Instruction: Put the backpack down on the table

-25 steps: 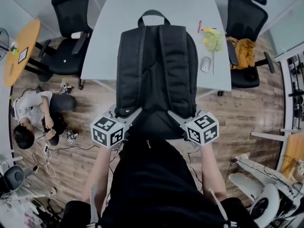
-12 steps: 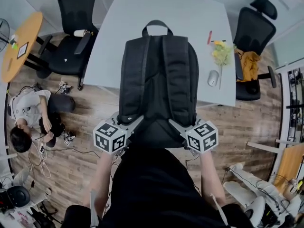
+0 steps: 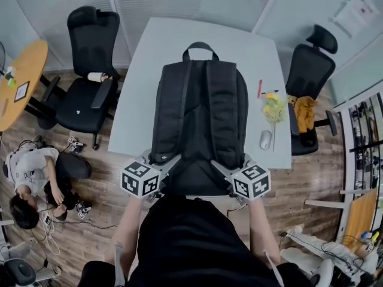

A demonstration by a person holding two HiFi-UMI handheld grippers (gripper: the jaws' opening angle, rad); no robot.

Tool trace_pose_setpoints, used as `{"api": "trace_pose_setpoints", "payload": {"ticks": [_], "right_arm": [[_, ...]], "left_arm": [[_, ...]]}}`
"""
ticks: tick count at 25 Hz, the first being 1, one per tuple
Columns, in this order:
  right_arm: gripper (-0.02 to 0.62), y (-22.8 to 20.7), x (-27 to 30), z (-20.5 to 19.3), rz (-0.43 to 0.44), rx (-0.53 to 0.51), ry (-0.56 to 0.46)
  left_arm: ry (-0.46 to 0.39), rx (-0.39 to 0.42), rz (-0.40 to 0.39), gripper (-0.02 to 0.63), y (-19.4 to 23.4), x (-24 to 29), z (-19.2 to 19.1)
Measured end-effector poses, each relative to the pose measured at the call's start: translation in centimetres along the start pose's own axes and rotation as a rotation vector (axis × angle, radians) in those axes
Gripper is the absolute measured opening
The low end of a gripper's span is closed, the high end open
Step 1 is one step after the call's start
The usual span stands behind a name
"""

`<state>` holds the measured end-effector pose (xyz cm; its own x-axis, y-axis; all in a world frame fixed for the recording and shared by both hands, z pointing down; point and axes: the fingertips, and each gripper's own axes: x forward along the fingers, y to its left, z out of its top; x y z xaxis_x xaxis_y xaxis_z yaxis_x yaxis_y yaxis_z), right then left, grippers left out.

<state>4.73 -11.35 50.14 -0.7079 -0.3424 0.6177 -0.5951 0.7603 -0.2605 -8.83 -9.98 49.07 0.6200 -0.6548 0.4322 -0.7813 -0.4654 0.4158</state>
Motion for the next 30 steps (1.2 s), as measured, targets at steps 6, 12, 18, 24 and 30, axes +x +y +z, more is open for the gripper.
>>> {"api": "trace_pose_setpoints", "payload": {"ticks": [6,12,18,24,30], "right_arm": [[0.250,-1.1,2.3,3.3,-0.046,-0.011,-0.031],[0.255,-1.8,3.0,4.3,-0.055,0.000,-0.023],[0.258,-3.3,4.2,3.9,-0.035,0.014,0.013],[0.261,-5.9,5.8,4.4,0.001,0.024,0.041],[0.264,-9.6,7.8,5.4,0.027,0.057,0.079]], "left_arm": [[-0.022,0.034,-0.043,0.170,3.4,0.8,3.1],[-0.018,0.024,-0.065,0.170,4.4,1.4,4.1],[0.006,-0.014,-0.053,0.170,5.4,2.9,3.5],[0.026,-0.047,-0.024,0.170,6.7,5.0,4.0],[0.069,-0.086,-0.006,0.170,8.8,8.4,5.3]]}}
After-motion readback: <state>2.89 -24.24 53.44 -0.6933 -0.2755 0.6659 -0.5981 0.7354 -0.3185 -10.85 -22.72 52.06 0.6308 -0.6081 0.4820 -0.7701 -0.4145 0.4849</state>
